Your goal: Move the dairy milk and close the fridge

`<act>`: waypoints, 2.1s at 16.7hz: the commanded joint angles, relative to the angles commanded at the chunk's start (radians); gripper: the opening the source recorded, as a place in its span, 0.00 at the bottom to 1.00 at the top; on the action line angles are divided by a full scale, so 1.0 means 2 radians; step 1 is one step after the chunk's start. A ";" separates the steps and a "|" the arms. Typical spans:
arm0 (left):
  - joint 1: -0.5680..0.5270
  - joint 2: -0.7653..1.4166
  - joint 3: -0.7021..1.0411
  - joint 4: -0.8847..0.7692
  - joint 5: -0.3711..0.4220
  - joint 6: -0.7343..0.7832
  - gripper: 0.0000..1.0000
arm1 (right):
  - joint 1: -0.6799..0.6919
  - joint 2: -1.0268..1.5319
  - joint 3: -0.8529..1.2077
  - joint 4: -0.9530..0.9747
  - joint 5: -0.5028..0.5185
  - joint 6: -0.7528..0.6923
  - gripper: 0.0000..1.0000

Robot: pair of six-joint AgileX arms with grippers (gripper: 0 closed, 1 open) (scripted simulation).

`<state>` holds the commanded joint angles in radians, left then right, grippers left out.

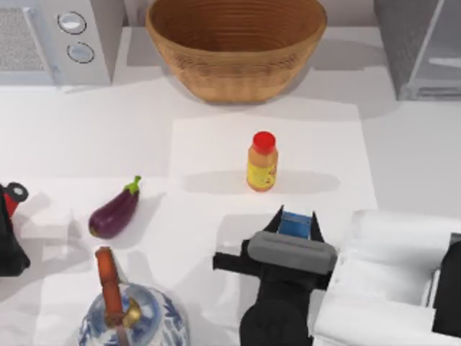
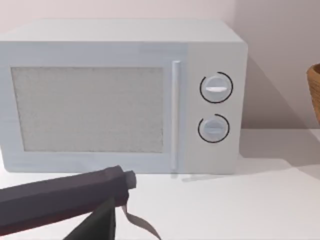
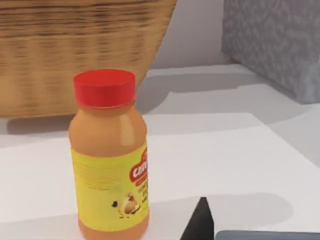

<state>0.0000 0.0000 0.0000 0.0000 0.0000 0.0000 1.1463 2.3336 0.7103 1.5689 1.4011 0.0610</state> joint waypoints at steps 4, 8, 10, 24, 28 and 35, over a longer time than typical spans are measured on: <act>0.000 0.000 0.000 0.000 0.000 0.000 1.00 | -0.001 -0.039 -0.010 -0.034 0.000 0.003 0.00; 0.000 0.000 0.000 0.000 0.000 0.000 1.00 | -0.001 -0.041 -0.009 -0.037 0.000 0.004 0.00; 0.000 0.000 0.000 0.000 0.000 0.000 1.00 | -0.006 -0.046 -0.010 -0.038 -0.006 0.004 0.00; 0.000 0.000 0.000 0.000 0.000 0.000 1.00 | -0.400 -0.312 -0.101 -0.154 -0.498 -0.019 0.00; 0.000 0.000 0.000 0.000 0.000 0.000 1.00 | -0.517 -0.384 -0.140 -0.203 -0.631 -0.022 0.00; 0.000 0.000 0.000 0.000 0.000 0.000 1.00 | -0.566 -0.414 -0.160 -0.227 -0.681 -0.023 0.00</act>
<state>0.0000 0.0000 0.0000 0.0000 0.0000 0.0000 0.0145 1.5050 0.3904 1.1142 0.0394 0.0159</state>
